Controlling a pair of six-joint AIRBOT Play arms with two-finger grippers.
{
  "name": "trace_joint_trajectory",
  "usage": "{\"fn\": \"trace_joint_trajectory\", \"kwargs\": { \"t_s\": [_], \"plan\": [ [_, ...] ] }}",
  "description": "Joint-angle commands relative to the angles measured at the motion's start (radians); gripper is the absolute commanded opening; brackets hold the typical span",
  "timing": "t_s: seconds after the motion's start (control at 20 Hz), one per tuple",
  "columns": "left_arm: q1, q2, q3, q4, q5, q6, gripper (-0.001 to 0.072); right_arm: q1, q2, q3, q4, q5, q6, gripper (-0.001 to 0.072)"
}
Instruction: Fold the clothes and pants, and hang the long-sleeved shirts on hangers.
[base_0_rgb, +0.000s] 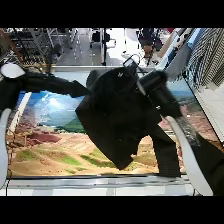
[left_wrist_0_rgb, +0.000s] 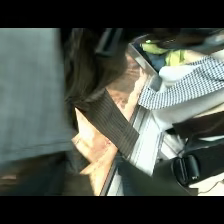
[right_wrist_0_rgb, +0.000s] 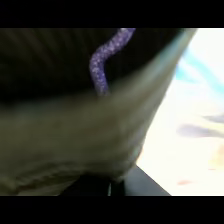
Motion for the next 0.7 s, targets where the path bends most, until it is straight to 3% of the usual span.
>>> {"fn": "trace_joint_trajectory", "kwargs": {
  "t_s": [0.0, 0.15, 0.25, 0.4, 0.55, 0.65],
  "plan": [
    [-0.129, 0.004, 0.000, 0.040, 0.044, -0.034, 0.0382, 0.002, 0.109, 0.089, 0.307, 0.120, 0.013, 0.0017],
    [-0.152, 0.030, 0.000, 0.041, 0.032, -0.117, 0.0382, 0.001, 0.217, 0.089, 0.431, 0.000, 0.039, 0.0017],
    [-0.151, 0.068, 0.000, 0.042, -0.006, -0.166, 0.0378, -0.014, 0.264, 0.089, 0.400, -0.185, 0.160, 0.0016],
    [-0.143, 0.152, 0.000, 0.047, -0.079, -0.167, 0.0370, -0.089, 0.295, 0.089, 0.310, -0.423, 0.381, 0.0016],
    [-0.143, 0.255, 0.000, 0.202, -0.106, -0.167, 0.0346, -0.211, 0.326, 0.089, 0.205, -0.386, 0.444, 0.0016],
    [-0.143, 0.319, 0.000, 0.421, -0.105, -0.174, 0.0346, -0.321, 0.357, 0.089, 0.084, -0.185, 0.470, 0.0016]
  ]
}}
